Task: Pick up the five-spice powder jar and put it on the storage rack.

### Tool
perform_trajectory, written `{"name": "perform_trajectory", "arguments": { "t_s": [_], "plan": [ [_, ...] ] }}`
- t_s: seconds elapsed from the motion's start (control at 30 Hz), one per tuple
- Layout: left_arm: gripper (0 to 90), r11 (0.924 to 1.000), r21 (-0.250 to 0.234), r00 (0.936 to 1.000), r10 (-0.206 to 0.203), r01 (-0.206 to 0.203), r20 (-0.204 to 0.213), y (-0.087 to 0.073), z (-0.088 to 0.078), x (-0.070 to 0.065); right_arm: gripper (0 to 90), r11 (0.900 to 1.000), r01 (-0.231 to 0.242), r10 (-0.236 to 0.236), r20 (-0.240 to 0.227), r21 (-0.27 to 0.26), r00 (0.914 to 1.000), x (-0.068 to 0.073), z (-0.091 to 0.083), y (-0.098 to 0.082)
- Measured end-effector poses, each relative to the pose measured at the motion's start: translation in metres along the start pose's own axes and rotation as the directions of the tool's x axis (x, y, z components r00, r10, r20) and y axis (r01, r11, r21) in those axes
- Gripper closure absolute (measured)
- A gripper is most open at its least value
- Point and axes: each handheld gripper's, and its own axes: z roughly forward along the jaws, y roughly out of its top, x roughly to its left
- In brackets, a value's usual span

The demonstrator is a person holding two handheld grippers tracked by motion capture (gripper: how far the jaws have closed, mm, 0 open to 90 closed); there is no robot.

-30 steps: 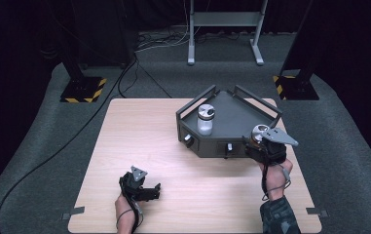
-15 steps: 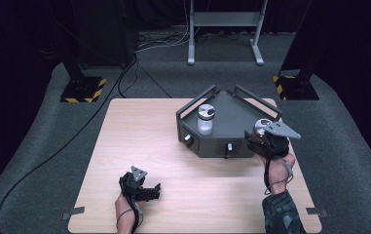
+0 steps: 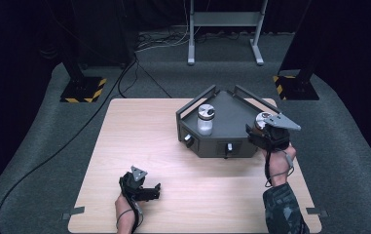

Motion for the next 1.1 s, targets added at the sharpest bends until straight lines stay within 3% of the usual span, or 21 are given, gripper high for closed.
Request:
{"name": "perform_trajectory", "arguments": {
  "t_s": [0.57,0.83,1.1],
  "plan": [
    [1.3,1.0,0.0,1.0,0.0,0.0,0.0,0.0,0.0,0.0,29.7,0.999,0.014,-0.014,0.005,0.036,0.9999,-0.013,0.022,0.019],
    [1.3,1.0,0.0,1.0,0.0,0.0,0.0,0.0,0.0,0.0,29.7,0.998,0.03,-0.03,0.005,0.062,0.9995,-0.011,0.038,0.027],
    [1.4,1.0,0.0,1.0,-0.001,0.001,0.0,0.0,0.0,0.0,29.7,0.996,0.02,-0.02,0.001,0.088,0.9998,-0.015,0.051,0.027]
  ]
}}
